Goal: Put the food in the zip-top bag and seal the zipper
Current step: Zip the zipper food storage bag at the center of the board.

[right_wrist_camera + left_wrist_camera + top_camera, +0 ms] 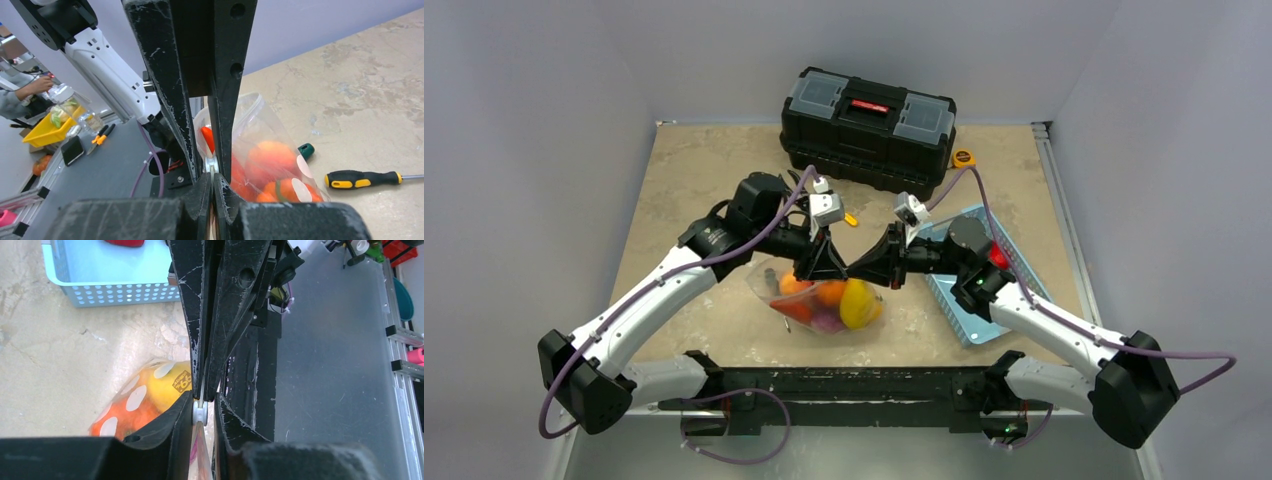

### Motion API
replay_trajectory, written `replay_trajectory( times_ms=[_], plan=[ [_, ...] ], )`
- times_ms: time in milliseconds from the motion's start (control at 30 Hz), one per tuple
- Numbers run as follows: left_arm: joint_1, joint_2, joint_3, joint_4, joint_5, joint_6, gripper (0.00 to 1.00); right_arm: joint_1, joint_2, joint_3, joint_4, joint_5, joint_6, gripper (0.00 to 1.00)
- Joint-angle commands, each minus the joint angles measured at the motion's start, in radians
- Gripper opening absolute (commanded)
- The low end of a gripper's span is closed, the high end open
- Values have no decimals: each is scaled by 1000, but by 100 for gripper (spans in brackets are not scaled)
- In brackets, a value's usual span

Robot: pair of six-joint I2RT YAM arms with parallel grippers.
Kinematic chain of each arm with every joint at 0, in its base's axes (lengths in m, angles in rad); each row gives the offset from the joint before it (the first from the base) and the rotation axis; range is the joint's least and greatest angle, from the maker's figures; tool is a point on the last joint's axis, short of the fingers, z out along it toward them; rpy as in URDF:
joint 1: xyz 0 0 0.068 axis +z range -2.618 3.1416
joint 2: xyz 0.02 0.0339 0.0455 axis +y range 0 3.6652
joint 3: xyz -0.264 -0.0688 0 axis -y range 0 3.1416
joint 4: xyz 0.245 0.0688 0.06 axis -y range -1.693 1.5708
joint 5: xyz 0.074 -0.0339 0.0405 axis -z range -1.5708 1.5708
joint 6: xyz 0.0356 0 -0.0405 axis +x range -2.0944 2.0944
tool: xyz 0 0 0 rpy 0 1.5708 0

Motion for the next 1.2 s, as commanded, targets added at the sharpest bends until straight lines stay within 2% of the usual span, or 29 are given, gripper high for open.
replay_trajectory(
  times_ms=[0,133,233,533,633,833,1000,1167],
  plan=[
    [-1,-18,-27,87,59,-8,12,-2,-12,-3,113,-44,35,0],
    [-1,-10,-23,46,64,42,0,-5,-16,-27,171,-62,70,0],
    [0,-15,-26,16,38,70,0,-19,-16,-60,252,-77,124,0],
    [5,-57,-64,5,-34,105,0,-67,-5,-185,663,-85,386,0],
    [5,-59,-69,-1,-35,108,0,-78,4,-203,729,-79,433,0],
    [6,-61,-70,0,-12,106,0,-89,-17,-207,703,-67,426,0],
    [5,-88,-53,-95,-104,137,0,-114,-56,-212,616,-18,387,0],
    [5,-107,-65,-170,-153,11,0,-132,-97,-192,497,42,332,0]
  ],
)
